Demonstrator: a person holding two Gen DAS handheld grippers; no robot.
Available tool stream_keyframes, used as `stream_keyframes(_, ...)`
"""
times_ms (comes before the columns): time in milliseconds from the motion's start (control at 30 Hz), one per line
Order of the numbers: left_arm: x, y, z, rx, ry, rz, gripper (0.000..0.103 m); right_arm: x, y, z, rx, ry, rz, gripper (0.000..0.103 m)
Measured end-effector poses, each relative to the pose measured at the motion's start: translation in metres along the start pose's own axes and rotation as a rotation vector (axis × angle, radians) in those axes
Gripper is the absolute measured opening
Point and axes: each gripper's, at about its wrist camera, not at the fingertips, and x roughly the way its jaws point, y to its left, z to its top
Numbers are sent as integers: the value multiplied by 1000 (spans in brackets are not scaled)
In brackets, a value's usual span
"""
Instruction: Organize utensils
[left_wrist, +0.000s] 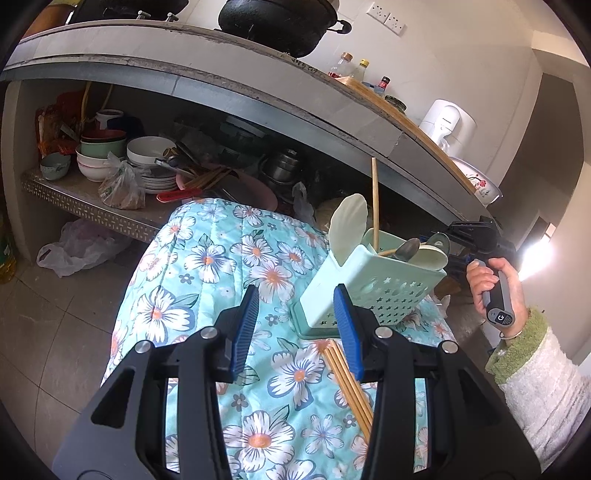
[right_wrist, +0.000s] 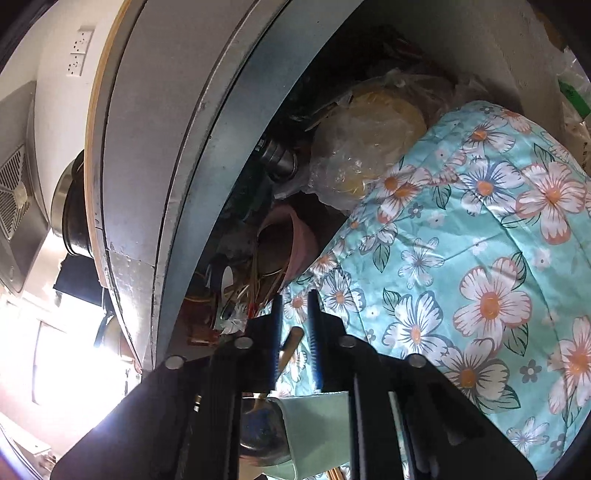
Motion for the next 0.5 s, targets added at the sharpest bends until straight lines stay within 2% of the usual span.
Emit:
stream_keyframes(167,0,1,0,-5,0,3,40,-12,27,1,-82,-40,24,8)
stream_keyframes(367,-3,3,0,-11,-9,5,40,-54,99,-5,-349,-192,18,7)
stream_keyframes(500,-4,3,-1,-12,-12,0,40,-70,134,-16,-498,-256,-18,7)
